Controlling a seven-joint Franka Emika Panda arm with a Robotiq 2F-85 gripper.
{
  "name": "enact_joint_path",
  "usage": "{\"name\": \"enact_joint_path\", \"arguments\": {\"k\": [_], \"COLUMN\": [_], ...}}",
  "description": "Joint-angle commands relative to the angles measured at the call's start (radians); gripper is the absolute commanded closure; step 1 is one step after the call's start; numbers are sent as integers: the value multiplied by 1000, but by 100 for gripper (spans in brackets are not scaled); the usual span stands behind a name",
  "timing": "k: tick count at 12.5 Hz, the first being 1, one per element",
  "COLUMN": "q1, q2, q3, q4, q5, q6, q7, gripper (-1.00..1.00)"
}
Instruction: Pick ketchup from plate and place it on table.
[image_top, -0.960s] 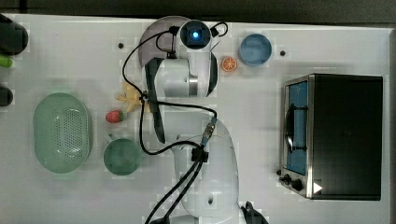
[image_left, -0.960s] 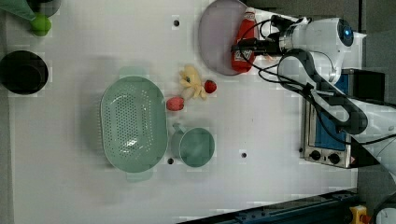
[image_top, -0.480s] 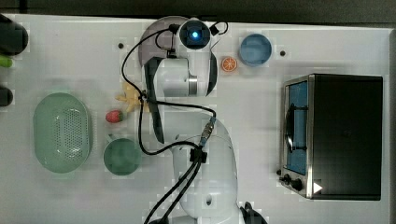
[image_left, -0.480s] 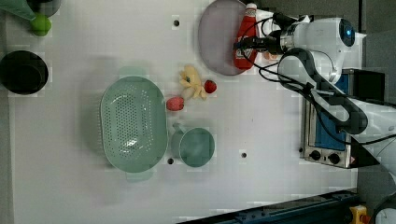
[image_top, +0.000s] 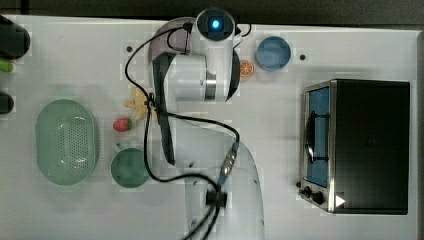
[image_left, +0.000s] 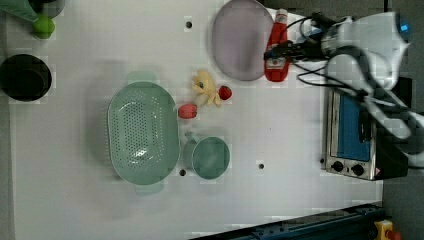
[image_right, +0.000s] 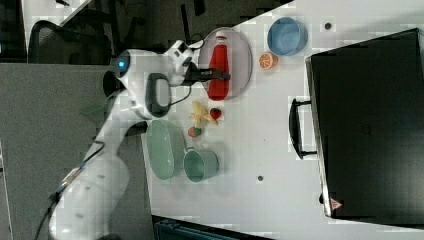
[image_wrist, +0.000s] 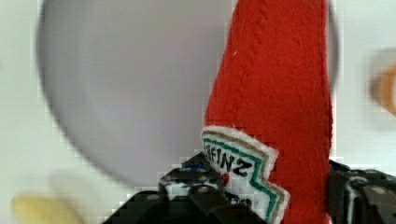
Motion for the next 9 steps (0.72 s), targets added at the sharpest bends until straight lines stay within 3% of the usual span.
{"name": "enact_joint_path", "arguments": {"k": [1,4,9], "q1": [-48,-56,-57], "q2": [-234,-377,-552], "q3": [-1,-33,-63], "q4": [21,-74,-382], "q5": [1,1,1], "q6": [-159,-320,-221], "q7": [15,72,146], "gripper": [-17,-17,-17]}}
